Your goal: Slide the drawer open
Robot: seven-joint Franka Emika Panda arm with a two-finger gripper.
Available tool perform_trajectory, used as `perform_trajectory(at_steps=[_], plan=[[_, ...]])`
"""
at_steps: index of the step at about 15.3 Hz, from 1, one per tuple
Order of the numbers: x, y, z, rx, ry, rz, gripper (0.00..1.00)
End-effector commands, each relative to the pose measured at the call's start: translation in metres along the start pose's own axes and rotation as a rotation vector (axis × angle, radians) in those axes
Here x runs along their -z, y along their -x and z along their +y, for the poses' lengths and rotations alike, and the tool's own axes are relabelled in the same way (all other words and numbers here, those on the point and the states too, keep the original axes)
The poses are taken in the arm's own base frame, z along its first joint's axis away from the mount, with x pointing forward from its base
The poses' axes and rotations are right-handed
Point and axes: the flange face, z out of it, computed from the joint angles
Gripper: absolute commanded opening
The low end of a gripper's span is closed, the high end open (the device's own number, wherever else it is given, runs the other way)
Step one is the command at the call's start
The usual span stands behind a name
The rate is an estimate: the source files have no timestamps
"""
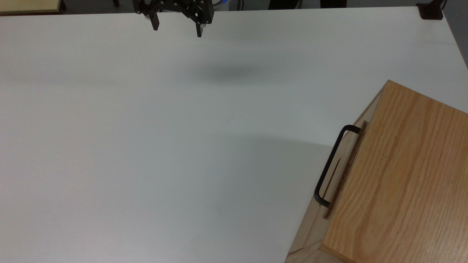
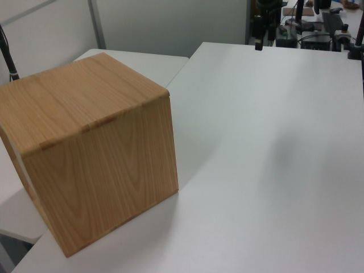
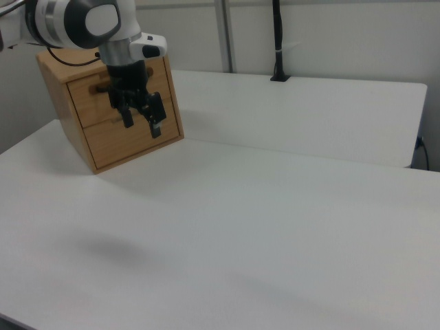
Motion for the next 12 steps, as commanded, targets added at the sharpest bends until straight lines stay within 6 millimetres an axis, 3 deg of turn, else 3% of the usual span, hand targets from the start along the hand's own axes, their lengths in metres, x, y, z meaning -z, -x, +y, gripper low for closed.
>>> perform_trajectory(at_steps=[1, 12], plan=[[-0.0073, -0.0016, -0.0033, -0.006, 0.023, 0.006, 1.0], [-0.0123, -0.009, -0.0004, -0.007, 0.024, 0.014, 1.0]])
